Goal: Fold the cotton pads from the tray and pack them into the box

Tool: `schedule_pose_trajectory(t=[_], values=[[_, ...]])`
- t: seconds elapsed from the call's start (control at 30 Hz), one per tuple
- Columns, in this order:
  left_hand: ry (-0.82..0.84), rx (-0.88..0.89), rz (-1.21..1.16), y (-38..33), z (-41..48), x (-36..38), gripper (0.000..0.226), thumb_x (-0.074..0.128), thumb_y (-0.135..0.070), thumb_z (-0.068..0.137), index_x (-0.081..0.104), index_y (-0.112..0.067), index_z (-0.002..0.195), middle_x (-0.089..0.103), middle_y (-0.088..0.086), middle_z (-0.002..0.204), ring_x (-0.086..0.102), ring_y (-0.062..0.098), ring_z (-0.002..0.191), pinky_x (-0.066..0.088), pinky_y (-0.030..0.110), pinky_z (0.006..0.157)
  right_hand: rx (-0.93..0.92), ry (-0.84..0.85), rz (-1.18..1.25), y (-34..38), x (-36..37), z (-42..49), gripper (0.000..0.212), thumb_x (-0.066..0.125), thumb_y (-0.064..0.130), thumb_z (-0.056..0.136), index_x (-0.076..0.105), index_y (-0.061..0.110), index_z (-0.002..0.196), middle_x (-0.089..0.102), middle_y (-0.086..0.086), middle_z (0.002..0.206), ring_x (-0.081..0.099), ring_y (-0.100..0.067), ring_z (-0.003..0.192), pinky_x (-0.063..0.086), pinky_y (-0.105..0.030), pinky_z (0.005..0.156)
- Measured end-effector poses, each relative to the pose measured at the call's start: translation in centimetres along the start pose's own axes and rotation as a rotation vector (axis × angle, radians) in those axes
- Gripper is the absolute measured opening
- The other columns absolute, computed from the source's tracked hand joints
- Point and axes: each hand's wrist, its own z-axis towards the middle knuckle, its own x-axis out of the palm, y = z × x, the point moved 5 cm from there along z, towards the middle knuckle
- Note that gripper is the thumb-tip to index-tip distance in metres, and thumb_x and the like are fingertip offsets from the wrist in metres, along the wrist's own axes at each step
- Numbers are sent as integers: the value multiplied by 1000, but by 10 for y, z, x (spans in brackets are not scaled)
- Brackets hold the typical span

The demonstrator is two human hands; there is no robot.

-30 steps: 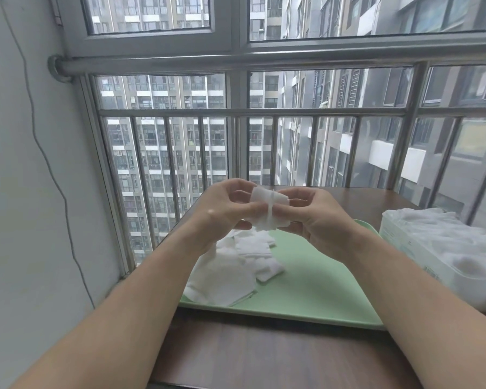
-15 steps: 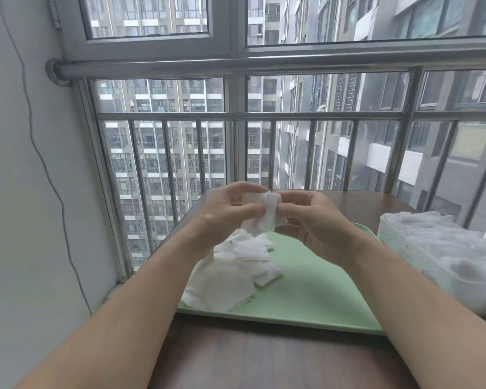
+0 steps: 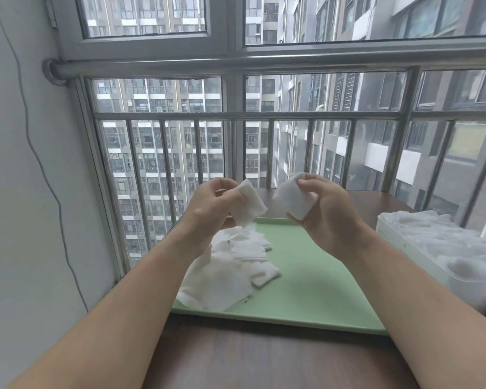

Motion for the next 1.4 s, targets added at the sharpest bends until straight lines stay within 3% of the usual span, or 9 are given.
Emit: schedule_pose_trajectory(t=[0.07,0.17,0.3,0.53,0.83,0.97,1.1,1.23,1.4], values=[[18,-19,39,2,0,2,18,68,0,87,64,-14,98,66,8,96,70,21,78,57,31,64,-4,139,0,2,6,-3,7,60,9,93,65,9,98,61,-10,95,60,-27,88,53,-32,65],[68,-20,109,6,-2,8,27,76,-3,84,65,-12,107,70,16,104,72,25,84,58,33,66,-16,309,-94,0,15,-8,37,73,16,85,65,-1,117,66,-26,113,65,-33,99,58,-42,81],[128,4,164,5,-4,16,35,76,-7,86,63,-9,119,76,14,94,74,25,83,56,32,65,-83,255,-295,-1,19,-11,46,80,17,72,70,0,113,68,-30,112,67,-36,94,50,-59,89],[179,57,186,-2,-10,21,15,69,-9,93,70,-9,108,76,5,83,70,15,75,54,25,59,-200,93,-474,2,13,-8,34,86,11,72,70,3,100,72,-21,89,63,-24,69,45,-30,53],[232,-16,89,-4,-13,28,24,52,-19,101,73,-11,109,74,5,86,68,17,77,52,27,57,-237,29,-576,3,10,-6,36,90,16,71,66,2,94,68,-19,80,56,-16,59,43,-23,47],[236,52,196,-6,-16,28,25,74,-24,89,70,-14,112,77,5,96,72,14,84,53,23,63,-248,-68,-757,1,4,-3,37,85,34,76,59,10,86,57,-3,71,47,-13,56,37,-20,49],[65,87,208,-5,-8,12,19,73,-10,88,69,-20,103,77,2,95,72,20,90,54,26,66,51,77,-853,-12,9,-8,42,52,46,101,61,5,97,58,-4,71,49,-15,52,34,-24,47],[-71,61,187,-6,-6,1,17,69,-10,88,67,-19,103,71,1,93,67,17,86,56,29,69,151,360,-1357,-27,15,-18,29,76,46,83,72,17,88,73,0,77,61,-11,59,48,-24,56],[-45,59,243,-3,-6,5,20,70,-11,87,67,-15,107,72,5,98,67,18,87,54,25,63,181,409,-1469,-28,19,-21,35,92,47,62,75,21,77,69,10,70,61,-4,63,47,-19,58]])
